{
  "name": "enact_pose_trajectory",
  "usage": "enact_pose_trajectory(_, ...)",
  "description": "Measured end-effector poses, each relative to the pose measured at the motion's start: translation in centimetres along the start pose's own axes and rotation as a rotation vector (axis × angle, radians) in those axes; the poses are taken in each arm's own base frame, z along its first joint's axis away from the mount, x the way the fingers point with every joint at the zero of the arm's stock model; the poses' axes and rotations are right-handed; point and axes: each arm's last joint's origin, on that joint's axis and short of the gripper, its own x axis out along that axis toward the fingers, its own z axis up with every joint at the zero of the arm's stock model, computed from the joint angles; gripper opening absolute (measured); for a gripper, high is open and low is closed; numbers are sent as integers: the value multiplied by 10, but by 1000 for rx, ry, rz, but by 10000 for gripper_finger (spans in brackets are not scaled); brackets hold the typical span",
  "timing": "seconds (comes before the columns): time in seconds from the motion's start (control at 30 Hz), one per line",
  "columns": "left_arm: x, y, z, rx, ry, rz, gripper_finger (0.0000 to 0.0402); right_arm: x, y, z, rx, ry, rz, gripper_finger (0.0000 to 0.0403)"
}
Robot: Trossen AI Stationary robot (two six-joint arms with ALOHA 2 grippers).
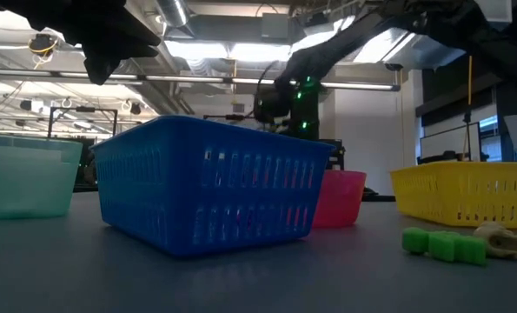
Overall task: Sort Halloween decoration
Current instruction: Put the violet spider toy into the yellow bin
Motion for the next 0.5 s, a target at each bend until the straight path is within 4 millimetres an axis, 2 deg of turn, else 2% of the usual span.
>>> enact_pose_trajectory(0.27,0,0,0,-1,-1,0,76,-29,38,-1,-76,20,16,0)
enact_pose_trajectory(0.5,0,0,0,0,-1,2,76,-62,90,-9,-145,43,66,0)
